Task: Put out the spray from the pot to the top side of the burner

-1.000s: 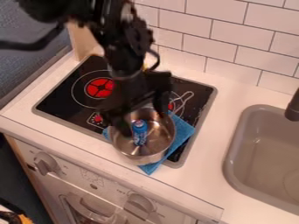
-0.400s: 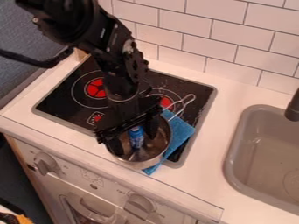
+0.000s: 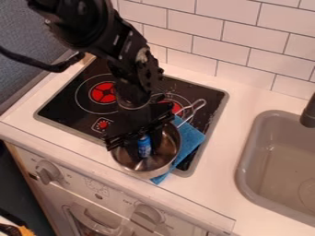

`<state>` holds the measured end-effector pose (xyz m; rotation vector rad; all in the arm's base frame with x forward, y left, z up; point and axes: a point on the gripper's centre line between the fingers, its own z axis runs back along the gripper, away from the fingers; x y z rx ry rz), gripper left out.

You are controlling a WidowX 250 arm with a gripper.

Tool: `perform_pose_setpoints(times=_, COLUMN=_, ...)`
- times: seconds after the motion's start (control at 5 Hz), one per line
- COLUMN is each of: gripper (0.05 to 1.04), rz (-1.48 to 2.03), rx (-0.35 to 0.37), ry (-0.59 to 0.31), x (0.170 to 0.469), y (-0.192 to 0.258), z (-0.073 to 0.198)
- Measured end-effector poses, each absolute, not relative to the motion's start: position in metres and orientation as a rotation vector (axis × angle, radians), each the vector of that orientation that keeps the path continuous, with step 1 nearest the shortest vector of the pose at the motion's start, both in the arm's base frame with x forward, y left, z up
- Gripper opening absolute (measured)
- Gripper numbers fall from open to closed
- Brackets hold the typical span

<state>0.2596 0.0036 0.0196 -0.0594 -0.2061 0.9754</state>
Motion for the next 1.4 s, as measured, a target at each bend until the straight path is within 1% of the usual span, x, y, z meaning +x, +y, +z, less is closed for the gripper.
perform_pose_setpoints(times=0.4, gripper=0.425, rz=0.93, rx=-0.066, ry=-0.207, x=0.264, y=-0.011, z=0.024)
perform_pose_setpoints(times=0.6, gripper=0.425, rz=0.923, rx=-0.098, ry=-0.239, x=0.273, y=-0.017, z=0.041)
perform_pose_setpoints(times=0.8, gripper=0.425, rz=0.876, rx=-0.096, ry=-0.293, x=0.286, y=-0.022, z=0.06)
perform_pose_setpoints(times=1.0, gripper=0.425, rz=0.877, rx=-0.09, ry=-0.35, x=0.301, y=-0.019, z=0.086)
perform_pose_setpoints(times=1.2, gripper=0.425, rz=0.932, rx=-0.114, ry=-0.379, x=0.32, y=0.004, z=0.103)
perform_pose_setpoints(times=1.4, gripper=0.425, rz=0.976, rx=-0.121, ry=-0.372, x=0.346, y=0.03, z=0.103)
